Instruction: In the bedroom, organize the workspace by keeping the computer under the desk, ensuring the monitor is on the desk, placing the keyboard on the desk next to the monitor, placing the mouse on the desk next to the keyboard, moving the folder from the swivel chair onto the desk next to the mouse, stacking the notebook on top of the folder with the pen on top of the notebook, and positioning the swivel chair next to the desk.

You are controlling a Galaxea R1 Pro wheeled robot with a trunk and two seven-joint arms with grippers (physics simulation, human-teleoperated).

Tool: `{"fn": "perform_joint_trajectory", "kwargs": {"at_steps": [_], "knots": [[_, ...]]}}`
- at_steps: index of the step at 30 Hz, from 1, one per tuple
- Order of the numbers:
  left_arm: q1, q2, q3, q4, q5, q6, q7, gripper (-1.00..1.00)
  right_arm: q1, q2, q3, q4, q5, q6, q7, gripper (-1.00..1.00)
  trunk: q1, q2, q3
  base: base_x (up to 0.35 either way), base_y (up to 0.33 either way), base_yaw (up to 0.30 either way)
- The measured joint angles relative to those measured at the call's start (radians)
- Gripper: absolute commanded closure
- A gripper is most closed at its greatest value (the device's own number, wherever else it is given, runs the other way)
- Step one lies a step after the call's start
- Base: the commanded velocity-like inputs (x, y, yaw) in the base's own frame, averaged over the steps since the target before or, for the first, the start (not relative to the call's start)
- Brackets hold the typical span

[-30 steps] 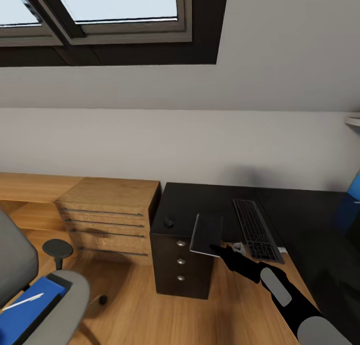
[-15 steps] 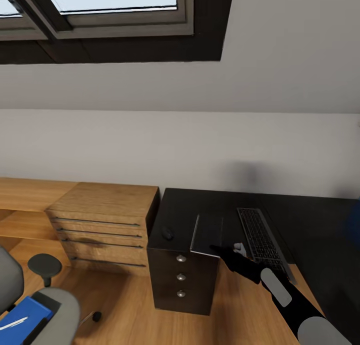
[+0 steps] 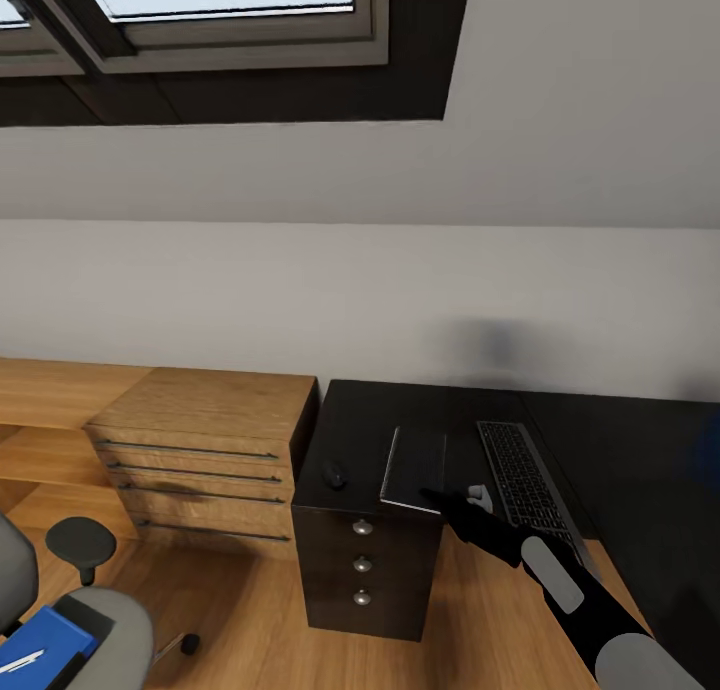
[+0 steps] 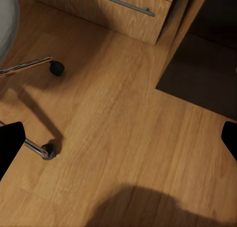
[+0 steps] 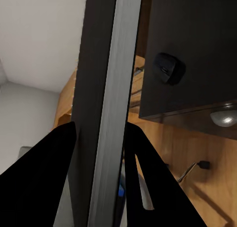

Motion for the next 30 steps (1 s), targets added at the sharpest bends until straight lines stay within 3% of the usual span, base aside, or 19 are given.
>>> {"fn": "perform_joint_trajectory", "kwargs": {"at_steps": [30], "knots": [[0.0, -0.003, 0.001, 0.0, 0.0, 0.001, 0.005, -1.0, 0.0, 0.002, 0.0, 0.006, -0.001, 0.0, 0.001, 1.0, 0.115, -0.21, -0.094, 0.0, 0.0, 0.0]]}}
